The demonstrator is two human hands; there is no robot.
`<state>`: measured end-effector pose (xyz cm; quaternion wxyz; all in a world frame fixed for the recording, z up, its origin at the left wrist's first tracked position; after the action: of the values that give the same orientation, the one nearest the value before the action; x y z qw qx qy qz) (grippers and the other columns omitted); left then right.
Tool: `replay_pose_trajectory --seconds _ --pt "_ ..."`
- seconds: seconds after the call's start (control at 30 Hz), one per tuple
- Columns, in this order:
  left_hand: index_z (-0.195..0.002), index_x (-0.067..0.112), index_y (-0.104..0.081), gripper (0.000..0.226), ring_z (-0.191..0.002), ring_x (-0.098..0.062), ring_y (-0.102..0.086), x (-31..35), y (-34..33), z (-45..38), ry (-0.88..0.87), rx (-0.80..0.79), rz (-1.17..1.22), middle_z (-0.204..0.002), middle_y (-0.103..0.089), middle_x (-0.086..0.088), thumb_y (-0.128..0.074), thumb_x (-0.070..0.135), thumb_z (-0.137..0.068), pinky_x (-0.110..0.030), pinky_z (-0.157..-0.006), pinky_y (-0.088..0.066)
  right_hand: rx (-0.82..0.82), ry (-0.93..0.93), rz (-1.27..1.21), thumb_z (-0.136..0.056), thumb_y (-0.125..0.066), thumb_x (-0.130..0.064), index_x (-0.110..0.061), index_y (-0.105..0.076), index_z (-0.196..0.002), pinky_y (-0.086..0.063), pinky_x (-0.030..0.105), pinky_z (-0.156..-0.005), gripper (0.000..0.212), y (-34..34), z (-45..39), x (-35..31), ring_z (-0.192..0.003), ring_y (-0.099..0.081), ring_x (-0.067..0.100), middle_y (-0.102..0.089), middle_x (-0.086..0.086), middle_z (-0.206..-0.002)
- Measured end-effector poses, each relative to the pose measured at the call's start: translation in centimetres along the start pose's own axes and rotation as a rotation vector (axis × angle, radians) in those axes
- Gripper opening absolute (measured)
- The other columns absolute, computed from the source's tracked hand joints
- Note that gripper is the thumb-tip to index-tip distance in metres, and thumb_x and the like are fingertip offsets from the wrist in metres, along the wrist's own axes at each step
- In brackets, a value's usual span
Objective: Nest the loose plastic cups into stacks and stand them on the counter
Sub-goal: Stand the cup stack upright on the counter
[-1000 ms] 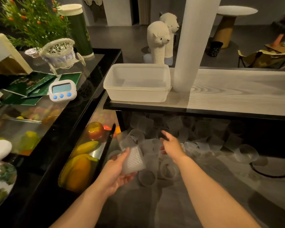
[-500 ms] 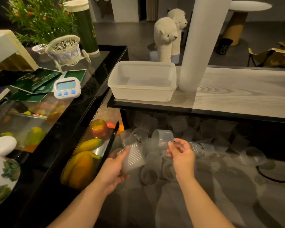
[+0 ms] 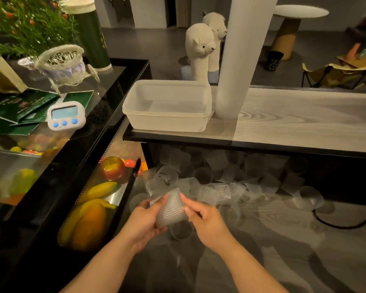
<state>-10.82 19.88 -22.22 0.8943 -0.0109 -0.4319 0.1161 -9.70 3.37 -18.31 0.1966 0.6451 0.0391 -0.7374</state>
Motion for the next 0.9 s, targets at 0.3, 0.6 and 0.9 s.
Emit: replay_pose_trajectory --seconds 0.3,0.6,0.9 --pt "-0.129 0.024 -0.048 0.073 -0.110 -0.031 -0.062 0.1 2.2 -0.4 0.015 0.090 0.097 -0.121 -0.063 -0.011 -0.077 0.047 -0.066 -0.039 -0.078 -0.055 0.141 -0.335 -0.016 -0.101 -0.045 -0.018 -0.039 -0.064 -0.115 -0.048 0.023 -0.059 0.032 1.6 -8.3 6.2 -0.072 -0.057 0.012 -0.059 -0.012 -0.101" --pt "-0.124 0.027 -0.053 0.073 -0.108 -0.031 -0.062 0.5 4.0 -0.6 0.013 0.142 0.110 -0.121 -0.062 -0.010 -0.080 0.049 -0.060 -0.039 -0.074 -0.055 0.390 -0.292 -0.151 -0.089 -0.069 -0.023 -0.032 -0.062 -0.118 -0.056 0.037 -0.086 0.031 3.7 -8.1 6.6 -0.086 -0.064 0.013 -0.066 -0.005 -0.100" --pt "-0.124 0.021 -0.055 0.055 -0.098 -0.026 -0.066 0.9 0.4 0.3 -0.007 -0.002 0.072 -0.112 -0.066 -0.011 -0.072 0.047 -0.078 -0.035 -0.068 -0.051 0.217 -0.330 -0.948 -0.096 -0.057 -0.017 -0.021 -0.072 -0.113 -0.041 0.023 -0.047 0.023 3.8 -0.7 2.4 -0.045 -0.045 0.008 -0.062 0.003 -0.088"
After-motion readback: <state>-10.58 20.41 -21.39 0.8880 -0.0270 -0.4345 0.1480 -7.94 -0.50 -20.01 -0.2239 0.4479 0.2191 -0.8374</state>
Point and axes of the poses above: each hand's wrist, its own z-axis away from the middle knuckle, its own y-axis out of the back of the hand, x = y × z, the point moved 8 cm from there along -z, towards the middle knuckle
